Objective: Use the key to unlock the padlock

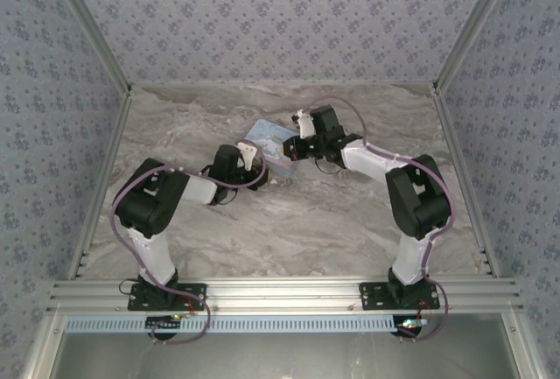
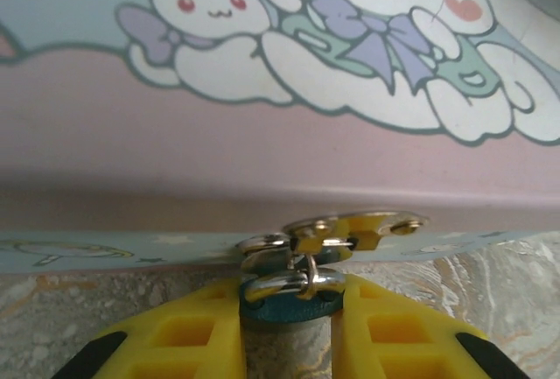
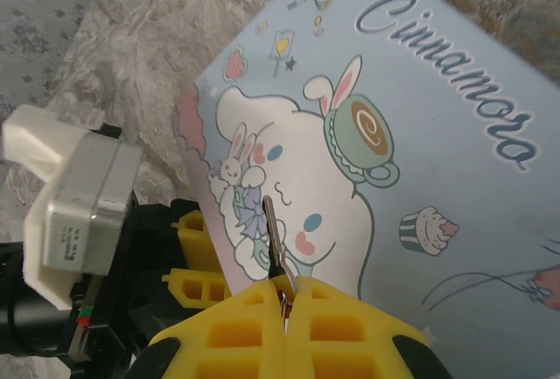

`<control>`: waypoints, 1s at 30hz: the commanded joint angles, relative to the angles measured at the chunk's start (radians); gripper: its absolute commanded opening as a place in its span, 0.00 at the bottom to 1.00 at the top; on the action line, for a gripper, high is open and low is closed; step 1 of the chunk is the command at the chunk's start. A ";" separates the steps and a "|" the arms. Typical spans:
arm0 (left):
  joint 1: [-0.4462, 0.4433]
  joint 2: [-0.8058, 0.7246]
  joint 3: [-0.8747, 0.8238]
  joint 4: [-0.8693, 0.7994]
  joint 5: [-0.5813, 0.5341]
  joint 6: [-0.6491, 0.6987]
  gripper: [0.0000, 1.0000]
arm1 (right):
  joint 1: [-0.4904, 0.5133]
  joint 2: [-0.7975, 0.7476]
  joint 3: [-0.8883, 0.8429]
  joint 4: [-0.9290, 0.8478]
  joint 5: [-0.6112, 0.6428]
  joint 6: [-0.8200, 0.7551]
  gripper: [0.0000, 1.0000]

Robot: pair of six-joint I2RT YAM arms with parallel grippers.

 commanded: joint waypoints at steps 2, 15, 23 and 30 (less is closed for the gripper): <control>-0.003 -0.074 0.022 -0.096 0.020 -0.063 0.22 | 0.004 -0.086 -0.084 -0.004 0.039 -0.052 0.00; -0.030 -0.110 0.081 -0.204 0.080 -0.348 0.17 | 0.073 -0.285 -0.404 0.086 0.122 -0.205 0.00; -0.090 -0.150 0.116 -0.246 0.060 -0.515 0.16 | 0.142 -0.291 -0.507 0.170 0.188 -0.295 0.00; -0.119 -0.181 0.128 -0.267 0.038 -0.631 0.16 | 0.161 -0.283 -0.546 0.208 0.229 -0.354 0.00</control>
